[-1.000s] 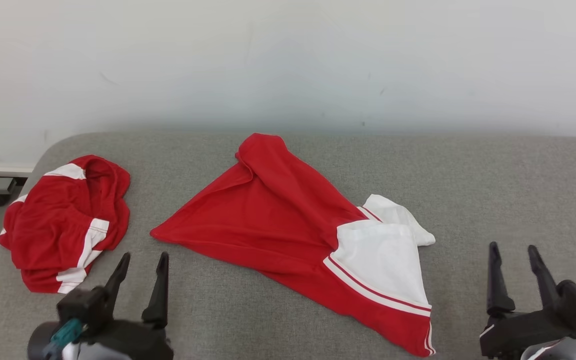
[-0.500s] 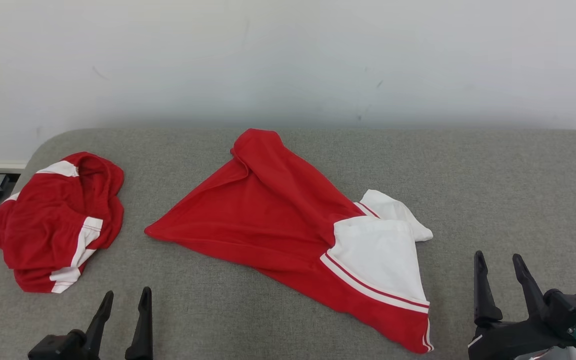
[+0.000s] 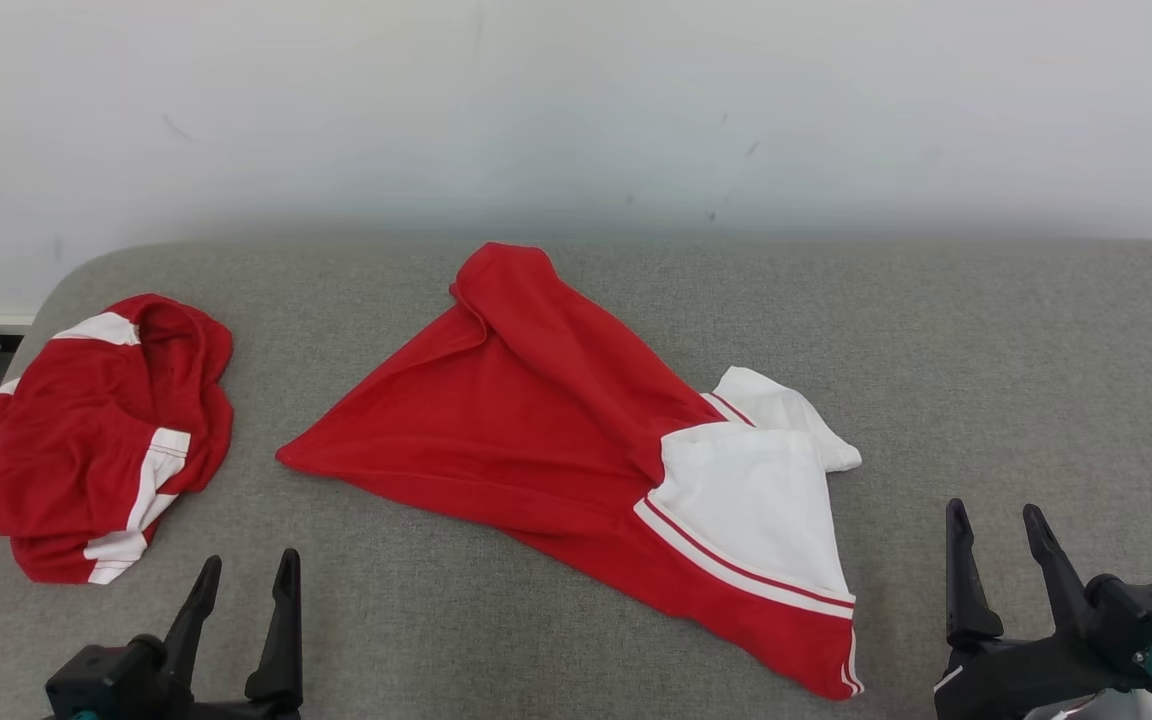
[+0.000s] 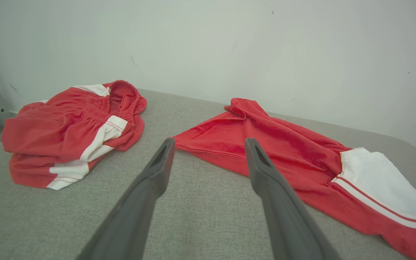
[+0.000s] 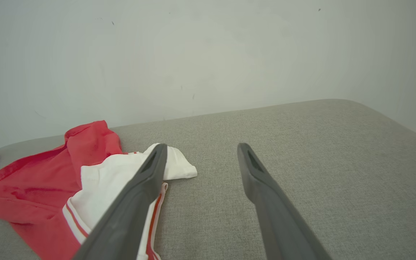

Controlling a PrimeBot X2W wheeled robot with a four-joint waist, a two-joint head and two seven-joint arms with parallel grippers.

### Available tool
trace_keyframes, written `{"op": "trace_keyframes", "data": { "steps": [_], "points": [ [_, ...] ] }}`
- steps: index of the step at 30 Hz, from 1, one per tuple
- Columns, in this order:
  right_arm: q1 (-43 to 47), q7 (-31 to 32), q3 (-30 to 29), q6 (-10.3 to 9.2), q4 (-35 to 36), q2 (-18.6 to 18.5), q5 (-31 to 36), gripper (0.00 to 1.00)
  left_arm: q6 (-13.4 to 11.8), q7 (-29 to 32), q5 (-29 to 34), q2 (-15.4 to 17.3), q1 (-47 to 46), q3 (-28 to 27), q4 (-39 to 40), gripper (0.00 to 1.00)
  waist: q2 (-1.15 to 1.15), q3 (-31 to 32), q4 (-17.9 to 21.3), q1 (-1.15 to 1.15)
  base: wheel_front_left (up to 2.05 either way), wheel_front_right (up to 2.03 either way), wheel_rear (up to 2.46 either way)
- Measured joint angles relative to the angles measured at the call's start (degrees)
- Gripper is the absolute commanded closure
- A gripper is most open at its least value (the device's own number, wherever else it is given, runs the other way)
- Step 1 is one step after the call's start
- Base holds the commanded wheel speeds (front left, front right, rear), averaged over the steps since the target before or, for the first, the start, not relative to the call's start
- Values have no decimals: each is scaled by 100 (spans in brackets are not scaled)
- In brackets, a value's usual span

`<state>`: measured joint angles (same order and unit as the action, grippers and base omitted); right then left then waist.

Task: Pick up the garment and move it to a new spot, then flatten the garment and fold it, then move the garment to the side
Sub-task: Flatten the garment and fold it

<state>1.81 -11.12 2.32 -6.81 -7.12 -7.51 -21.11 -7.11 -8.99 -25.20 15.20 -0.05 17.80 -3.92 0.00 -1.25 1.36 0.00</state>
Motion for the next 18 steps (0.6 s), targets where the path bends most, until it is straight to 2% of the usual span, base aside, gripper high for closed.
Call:
{"op": "trace_keyframes", "data": {
  "steps": [12, 18],
  "points": [
    [-13, 63, 23, 0, -16, 9, 1, 0, 0, 435, 220, -134, 131, -129, 297, 0, 0, -25, -14, 0, 0, 0, 0],
    [-34, 372, 58, 0, -116, 14, -29, 0, 0, 749, 180, -181, 212, -77, 277, 0, 0, -45, -11, 0, 0, 0, 0]
  ]
}}
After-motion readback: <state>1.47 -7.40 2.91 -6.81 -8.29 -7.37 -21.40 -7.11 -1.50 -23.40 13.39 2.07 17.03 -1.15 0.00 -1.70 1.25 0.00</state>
